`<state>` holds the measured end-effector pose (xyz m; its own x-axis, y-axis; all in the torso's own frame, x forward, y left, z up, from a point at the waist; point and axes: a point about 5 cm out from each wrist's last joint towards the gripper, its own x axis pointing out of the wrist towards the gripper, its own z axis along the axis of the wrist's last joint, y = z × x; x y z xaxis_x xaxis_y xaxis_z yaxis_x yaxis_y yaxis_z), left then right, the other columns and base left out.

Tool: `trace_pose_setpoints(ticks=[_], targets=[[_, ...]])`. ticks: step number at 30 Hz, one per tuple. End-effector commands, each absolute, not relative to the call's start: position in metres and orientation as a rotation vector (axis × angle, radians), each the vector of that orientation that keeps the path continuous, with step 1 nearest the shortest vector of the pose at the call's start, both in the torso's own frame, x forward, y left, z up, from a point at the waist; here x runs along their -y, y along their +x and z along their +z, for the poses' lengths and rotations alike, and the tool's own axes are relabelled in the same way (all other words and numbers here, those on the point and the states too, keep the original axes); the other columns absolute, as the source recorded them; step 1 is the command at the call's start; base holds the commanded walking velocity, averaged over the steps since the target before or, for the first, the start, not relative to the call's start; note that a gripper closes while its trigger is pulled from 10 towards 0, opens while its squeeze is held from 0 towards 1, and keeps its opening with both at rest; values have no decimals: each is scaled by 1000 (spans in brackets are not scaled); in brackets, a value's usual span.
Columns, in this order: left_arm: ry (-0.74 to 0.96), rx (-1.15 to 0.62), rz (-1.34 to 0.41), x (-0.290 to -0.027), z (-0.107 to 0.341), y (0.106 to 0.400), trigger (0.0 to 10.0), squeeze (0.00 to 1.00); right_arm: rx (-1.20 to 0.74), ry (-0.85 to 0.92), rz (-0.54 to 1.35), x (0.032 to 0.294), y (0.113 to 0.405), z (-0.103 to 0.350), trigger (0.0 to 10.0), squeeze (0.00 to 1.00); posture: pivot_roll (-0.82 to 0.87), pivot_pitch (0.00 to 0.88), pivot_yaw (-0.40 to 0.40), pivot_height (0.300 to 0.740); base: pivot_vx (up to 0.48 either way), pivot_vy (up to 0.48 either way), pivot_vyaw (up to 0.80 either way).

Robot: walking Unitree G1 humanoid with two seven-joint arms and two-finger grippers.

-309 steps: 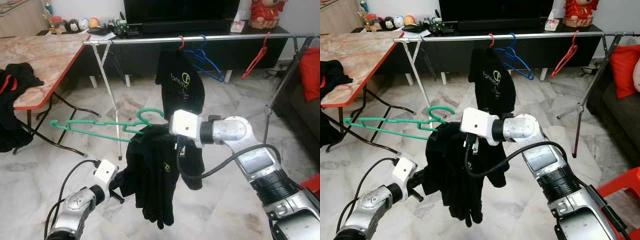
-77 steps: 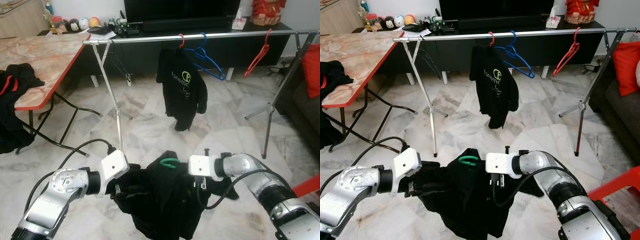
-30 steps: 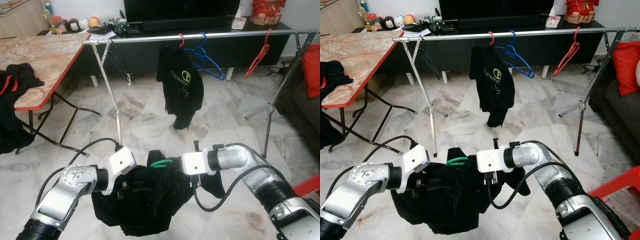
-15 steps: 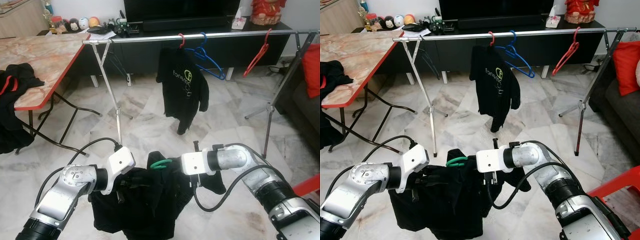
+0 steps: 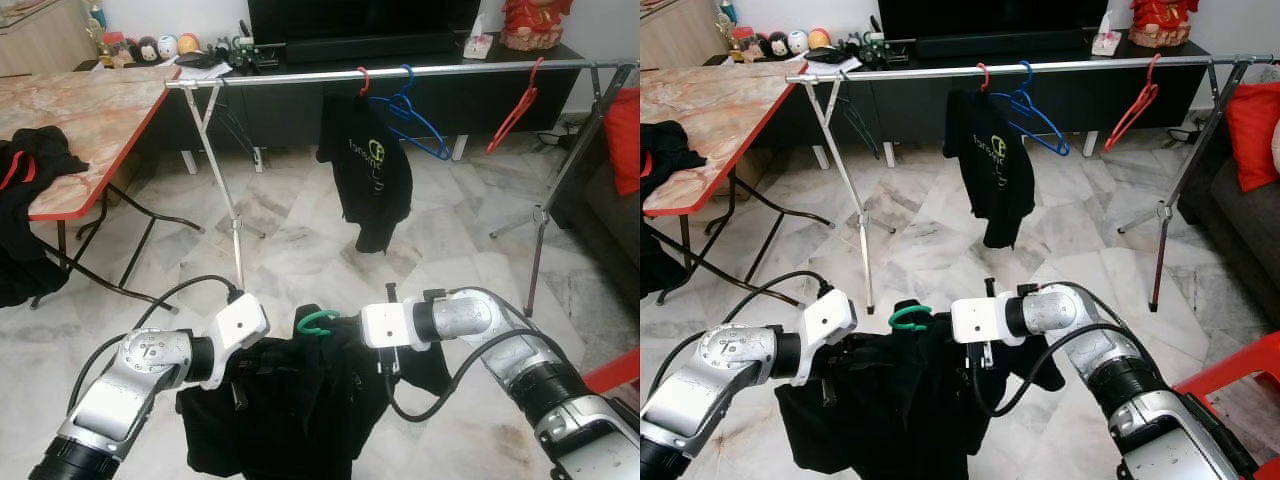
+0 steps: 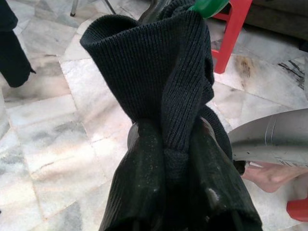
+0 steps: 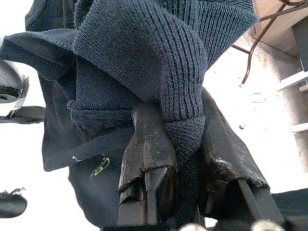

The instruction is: Hang hanger

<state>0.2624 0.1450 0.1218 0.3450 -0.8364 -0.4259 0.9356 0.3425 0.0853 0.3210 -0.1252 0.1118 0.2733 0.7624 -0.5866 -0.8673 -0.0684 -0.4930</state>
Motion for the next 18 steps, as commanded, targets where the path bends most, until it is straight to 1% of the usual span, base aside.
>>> trace_pose_setpoints(ticks=[1, 5, 6, 7, 8, 18], targets=[[348, -356, -1213, -142, 119, 259, 0, 0, -29, -924, 1319, 116, 327, 132, 10000, 0, -75, 36, 75, 740, 0, 0, 0], [349, -355, -1213, -142, 119, 259, 0, 0, -52, -917, 1322, 116, 327, 129, 10000, 0, -74, 34, 74, 740, 0, 0, 0], [348, -355, -1213, -143, 120, 259, 0, 0, -54, -891, 1325, 115, 327, 130, 10000, 949, -74, 34, 74, 740, 0, 0, 0], [348, -355, -1213, -143, 120, 259, 0, 0, -54, -891, 1325, 115, 327, 130, 10000, 949, -74, 34, 74, 740, 0, 0, 0], [348, -356, -1213, -143, 120, 258, 0, 0, -56, -881, 1338, 114, 326, 130, 10000, 1000, -74, 34, 74, 740, 0, 0, 0], [348, -356, -1196, -145, 118, 260, 0, 0, -105, -851, 1411, 117, 319, 126, 10000, 1000, -77, 30, 73, 740, 0, 0, 0]])
